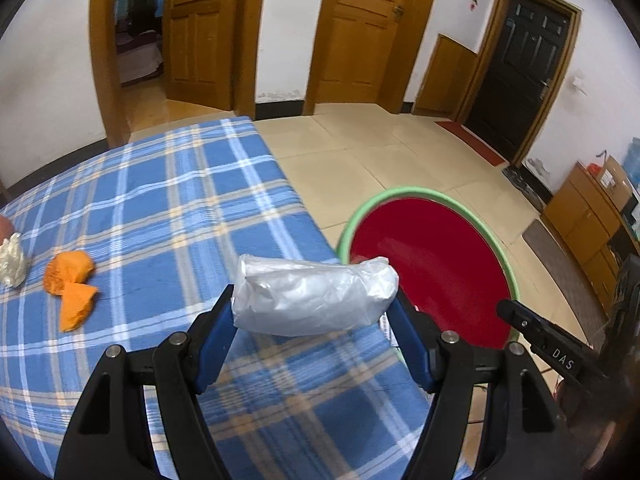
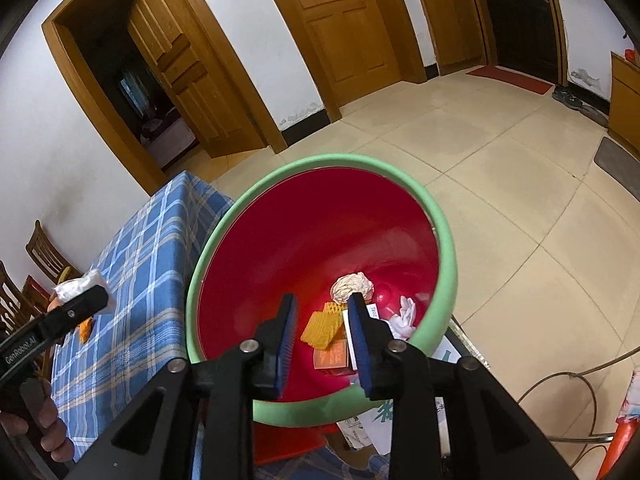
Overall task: Collect trash
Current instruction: 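Carry the foil bundle over the red bin and open the left gripper while the right releases the blue piece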
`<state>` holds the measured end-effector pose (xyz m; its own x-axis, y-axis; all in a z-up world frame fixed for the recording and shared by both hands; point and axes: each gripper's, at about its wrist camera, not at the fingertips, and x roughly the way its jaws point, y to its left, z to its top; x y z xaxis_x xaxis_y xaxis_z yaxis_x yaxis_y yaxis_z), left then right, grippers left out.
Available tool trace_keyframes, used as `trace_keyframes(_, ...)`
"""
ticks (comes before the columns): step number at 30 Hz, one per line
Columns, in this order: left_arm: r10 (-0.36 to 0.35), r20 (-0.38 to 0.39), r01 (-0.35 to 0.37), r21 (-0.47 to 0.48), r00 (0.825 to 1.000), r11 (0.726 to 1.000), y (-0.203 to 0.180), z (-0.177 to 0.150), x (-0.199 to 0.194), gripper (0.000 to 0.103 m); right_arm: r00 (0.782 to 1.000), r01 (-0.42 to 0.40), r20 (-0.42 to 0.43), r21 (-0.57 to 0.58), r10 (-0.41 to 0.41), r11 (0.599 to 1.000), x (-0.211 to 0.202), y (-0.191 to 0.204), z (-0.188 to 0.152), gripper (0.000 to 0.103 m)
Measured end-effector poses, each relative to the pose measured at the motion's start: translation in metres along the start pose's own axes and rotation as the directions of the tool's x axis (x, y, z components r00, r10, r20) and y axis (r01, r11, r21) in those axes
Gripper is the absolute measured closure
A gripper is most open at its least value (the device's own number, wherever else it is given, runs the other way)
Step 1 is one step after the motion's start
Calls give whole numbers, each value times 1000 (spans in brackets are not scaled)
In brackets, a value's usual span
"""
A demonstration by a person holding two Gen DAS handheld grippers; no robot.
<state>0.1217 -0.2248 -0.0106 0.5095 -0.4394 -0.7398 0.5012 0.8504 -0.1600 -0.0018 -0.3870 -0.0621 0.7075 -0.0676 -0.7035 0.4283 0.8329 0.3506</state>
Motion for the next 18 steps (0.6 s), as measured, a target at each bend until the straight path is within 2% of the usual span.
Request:
trace_keyframes(7, -42, -43, 44, 51, 998, 998, -27, -4, 17, 30, 1000, 15, 22, 15, -16, 1000, -11, -10, -1, 64)
trace_keyframes(18, -77, -95, 88, 114, 992, 990, -65, 0, 44, 29, 998, 47, 27, 73, -49, 996, -23, -39, -8, 58)
